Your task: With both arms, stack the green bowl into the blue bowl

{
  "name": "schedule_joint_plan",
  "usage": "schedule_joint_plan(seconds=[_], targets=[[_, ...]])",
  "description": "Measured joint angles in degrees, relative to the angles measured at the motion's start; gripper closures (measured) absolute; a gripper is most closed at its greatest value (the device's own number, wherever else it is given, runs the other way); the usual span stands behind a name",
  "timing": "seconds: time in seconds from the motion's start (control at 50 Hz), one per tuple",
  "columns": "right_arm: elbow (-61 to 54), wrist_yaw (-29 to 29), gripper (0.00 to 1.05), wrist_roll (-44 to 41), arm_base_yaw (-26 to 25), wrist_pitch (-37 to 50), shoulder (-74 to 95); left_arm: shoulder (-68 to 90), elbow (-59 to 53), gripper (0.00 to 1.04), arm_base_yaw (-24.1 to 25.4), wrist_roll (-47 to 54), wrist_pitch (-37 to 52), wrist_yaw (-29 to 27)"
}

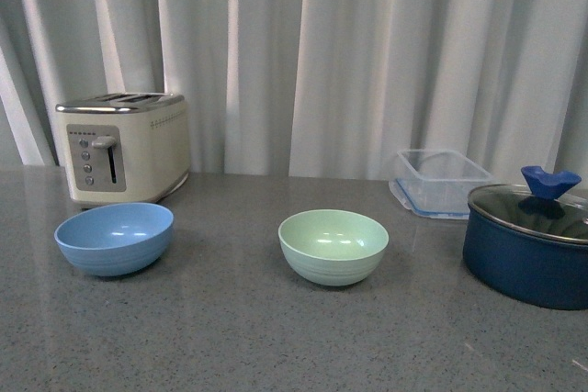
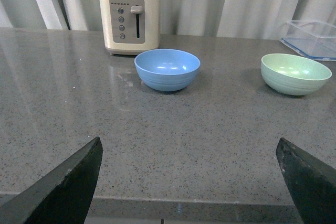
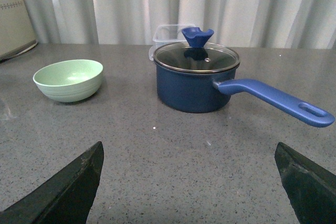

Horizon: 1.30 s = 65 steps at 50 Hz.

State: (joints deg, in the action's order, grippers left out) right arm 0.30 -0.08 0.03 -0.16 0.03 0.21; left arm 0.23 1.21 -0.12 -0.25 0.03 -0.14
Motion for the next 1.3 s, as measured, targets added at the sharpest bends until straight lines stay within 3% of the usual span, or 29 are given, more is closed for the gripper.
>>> schedule_joint_plan(seconds=[0.36,0.46,0.52,0.84,1.3], targets=[[0.0,0.0,0.1,0.0,0.0,0.0,0.0,0.0,0.0,0.07,0.0,0.0,0.0,0.0],[0.0,0.0,0.1,0.0,0.0,0.0,0.0,11.1,6.8,0.07,-2.7,-7.4,-15.7,-12.9],[0.0,0.0,0.1,0.0,0.0,0.0,0.0,19.8,9.9,0.07,-2.0,-10.8,-18.9,-15.6],[0.0,0.0,0.1,0.0,0.0,0.0,0.0,54.4,26.4,0.07,6.7,-8.3,-4.3,-8.4],[0.0,0.0,0.1,0.0,0.0,0.0,0.0,82.2,50.0,0.07,8.4,-8.1,1.4,-9.1]])
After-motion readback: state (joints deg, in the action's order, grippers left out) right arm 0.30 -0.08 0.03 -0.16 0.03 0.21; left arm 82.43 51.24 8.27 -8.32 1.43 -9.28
